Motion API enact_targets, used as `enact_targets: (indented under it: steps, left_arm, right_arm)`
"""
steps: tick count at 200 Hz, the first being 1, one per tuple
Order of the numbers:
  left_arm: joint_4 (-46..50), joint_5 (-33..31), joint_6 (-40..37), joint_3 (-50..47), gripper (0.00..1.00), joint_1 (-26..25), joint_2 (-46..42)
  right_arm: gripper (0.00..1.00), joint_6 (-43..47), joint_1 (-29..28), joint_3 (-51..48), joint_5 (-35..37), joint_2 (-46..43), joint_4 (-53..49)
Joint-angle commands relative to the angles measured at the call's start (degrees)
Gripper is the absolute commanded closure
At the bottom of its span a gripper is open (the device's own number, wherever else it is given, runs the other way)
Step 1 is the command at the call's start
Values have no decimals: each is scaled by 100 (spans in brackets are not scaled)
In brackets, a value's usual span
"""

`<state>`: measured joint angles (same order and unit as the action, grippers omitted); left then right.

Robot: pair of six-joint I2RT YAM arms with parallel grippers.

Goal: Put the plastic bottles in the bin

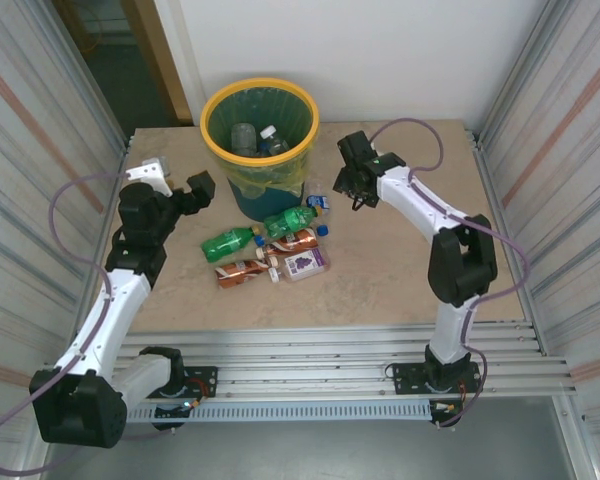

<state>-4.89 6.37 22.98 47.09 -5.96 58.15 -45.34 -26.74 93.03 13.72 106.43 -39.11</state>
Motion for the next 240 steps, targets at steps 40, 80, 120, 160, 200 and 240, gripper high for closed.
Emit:
enact_targets:
  steps: [40,80,120,160,200,240]
  left_arm:
    - [-180,836,297,679,1,-193,-246]
    - [-129,1164,226,1119,1,-690,-132]
    - [-56,1449,-24,1692,1,-1306,186]
    - [-165,1986,84,2207,1,-1558,699]
    - [-202,2569,197,2776,1,-1647,1256]
    - [-206,3092,234,3367,1,-1879,1785]
  right_arm:
    - [58,888,-471,-878,386,-1259,1235]
    - [58,1596,-779,-1800,132,-2085,2506]
    - [58,2376,-1142,-2565,-26,-2727,3501]
    - [58,2766,-1324,-2915,-88,-3095,3913]
    - [57,3021,-1376,-3224,-204,-3400,4299]
    - [57,3267,-1380,-3339,-367,-3597,4464]
